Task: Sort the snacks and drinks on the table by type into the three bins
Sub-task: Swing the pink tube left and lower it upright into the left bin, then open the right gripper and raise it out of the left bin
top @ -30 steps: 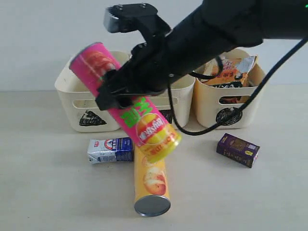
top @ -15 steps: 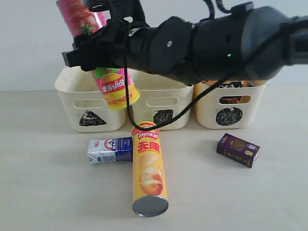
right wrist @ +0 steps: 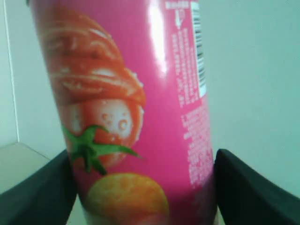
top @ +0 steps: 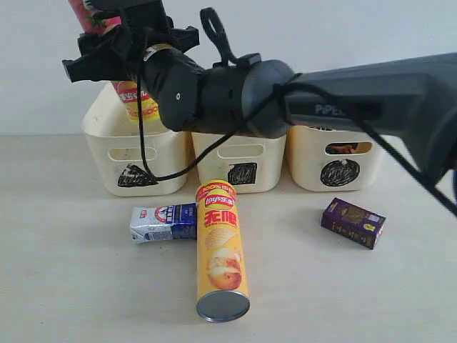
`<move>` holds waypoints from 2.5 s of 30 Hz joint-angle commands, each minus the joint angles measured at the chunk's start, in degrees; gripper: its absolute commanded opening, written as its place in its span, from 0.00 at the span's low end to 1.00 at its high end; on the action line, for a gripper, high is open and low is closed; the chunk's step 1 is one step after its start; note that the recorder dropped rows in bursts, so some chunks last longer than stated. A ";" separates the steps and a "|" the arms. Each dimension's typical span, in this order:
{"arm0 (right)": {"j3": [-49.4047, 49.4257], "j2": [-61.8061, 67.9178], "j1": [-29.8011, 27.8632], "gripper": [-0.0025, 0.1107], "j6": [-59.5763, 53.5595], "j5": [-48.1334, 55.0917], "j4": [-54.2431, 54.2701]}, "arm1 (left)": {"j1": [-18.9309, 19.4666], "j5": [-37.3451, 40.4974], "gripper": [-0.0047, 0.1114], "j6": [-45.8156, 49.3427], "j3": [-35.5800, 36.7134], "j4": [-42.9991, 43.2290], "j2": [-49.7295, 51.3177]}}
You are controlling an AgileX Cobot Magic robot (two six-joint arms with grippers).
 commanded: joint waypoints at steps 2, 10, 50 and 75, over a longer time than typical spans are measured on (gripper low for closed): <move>-8.06 5.50 -0.42 0.02 0.27 -2.05 -0.81 | 0.14 -0.76 0.08 -0.44 0.20 0.05 -0.15; -18.59 14.43 -3.26 0.02 2.92 -2.16 -0.81 | 0.14 -0.76 0.08 -0.44 0.20 0.05 -0.15; -23.86 18.21 -5.00 0.84 3.82 5.57 -0.33 | 0.14 -0.76 0.08 -0.44 0.20 0.05 -0.15; -23.86 4.59 -5.00 0.02 7.58 61.83 -14.74 | 0.14 -0.76 0.08 -0.44 0.20 0.05 -0.15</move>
